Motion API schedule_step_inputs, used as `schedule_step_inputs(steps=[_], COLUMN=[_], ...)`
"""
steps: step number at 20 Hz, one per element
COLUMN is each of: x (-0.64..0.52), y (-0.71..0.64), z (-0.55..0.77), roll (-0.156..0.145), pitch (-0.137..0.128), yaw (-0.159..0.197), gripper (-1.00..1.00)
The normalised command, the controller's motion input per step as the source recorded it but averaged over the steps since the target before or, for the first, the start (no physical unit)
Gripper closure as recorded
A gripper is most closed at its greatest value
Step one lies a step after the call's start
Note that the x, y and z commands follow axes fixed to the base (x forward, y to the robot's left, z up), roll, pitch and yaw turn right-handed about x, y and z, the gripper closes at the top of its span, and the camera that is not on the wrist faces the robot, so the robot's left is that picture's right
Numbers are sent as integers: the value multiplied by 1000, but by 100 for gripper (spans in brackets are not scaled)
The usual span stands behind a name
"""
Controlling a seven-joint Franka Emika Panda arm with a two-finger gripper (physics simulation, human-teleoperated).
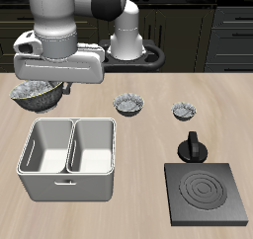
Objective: Place the largest bowl inside the right compartment of the bowl drainer
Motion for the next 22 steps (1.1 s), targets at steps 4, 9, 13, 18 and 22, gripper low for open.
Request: schedule_step_inputs(steps=[4, 9, 13, 18, 22], x=[102, 28, 7, -75, -106], y=[60, 33, 84, 116, -63], z=[-409, -342, -298, -241, 0], roll=[-15, -2, 8, -15, 5], pitch=[57, 41, 27, 39, 6], yaw=[-15, 7, 17, 48, -12], gripper=[100, 100, 100, -100, -100])
